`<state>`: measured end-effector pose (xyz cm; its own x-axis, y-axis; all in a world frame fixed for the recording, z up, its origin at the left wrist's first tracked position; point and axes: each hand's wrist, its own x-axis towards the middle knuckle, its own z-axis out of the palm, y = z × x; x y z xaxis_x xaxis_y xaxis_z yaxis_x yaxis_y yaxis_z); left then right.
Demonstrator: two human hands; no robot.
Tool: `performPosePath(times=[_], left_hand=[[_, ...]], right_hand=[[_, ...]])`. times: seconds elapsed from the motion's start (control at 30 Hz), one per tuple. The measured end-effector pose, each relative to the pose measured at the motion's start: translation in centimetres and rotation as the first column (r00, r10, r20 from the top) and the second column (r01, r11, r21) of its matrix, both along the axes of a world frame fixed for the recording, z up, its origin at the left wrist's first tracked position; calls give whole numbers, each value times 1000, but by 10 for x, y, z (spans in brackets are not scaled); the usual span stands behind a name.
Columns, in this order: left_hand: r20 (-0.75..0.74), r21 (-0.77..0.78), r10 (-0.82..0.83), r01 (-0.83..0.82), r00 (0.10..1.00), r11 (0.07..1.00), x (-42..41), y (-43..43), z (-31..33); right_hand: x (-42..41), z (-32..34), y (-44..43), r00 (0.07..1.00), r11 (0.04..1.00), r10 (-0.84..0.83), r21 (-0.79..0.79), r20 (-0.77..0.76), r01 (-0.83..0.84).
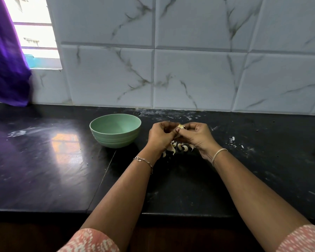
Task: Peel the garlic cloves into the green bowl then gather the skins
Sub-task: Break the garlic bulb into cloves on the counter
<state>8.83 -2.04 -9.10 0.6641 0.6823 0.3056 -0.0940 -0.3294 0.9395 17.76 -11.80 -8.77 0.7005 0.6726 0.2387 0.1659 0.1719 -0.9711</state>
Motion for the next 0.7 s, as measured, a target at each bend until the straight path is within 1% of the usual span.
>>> performPosePath(times=[0.13,0.23,0.33,0.4,0.53,0.63,0.7], left_hand=[[-26,129,94,-90,995,987,1,-2,1],[-51,209,131,-117,990,971,0,-5,1],[-101,327,163,-122,982,937,2,-6,0],[-118,396,197,-136,973,908,4,-6,0],[-135,442,210,-131,968,887,6,-9,0],[-140,463,201,-115,970,879,8,-11,0],[-144,487,209,-115,967,866,8,-11,0]], right_hand=[[1,-1,4,998,999,-42,-13,47,43],[4,-2,6,992,995,-79,-51,103,85],[7,-2,6,964,983,-115,-112,238,145],[9,1,5,923,970,-131,-146,362,195],[12,6,-1,818,945,-109,-197,565,263],[15,7,-8,720,922,-96,-212,687,325],[14,9,-12,631,888,-77,-235,772,396]])
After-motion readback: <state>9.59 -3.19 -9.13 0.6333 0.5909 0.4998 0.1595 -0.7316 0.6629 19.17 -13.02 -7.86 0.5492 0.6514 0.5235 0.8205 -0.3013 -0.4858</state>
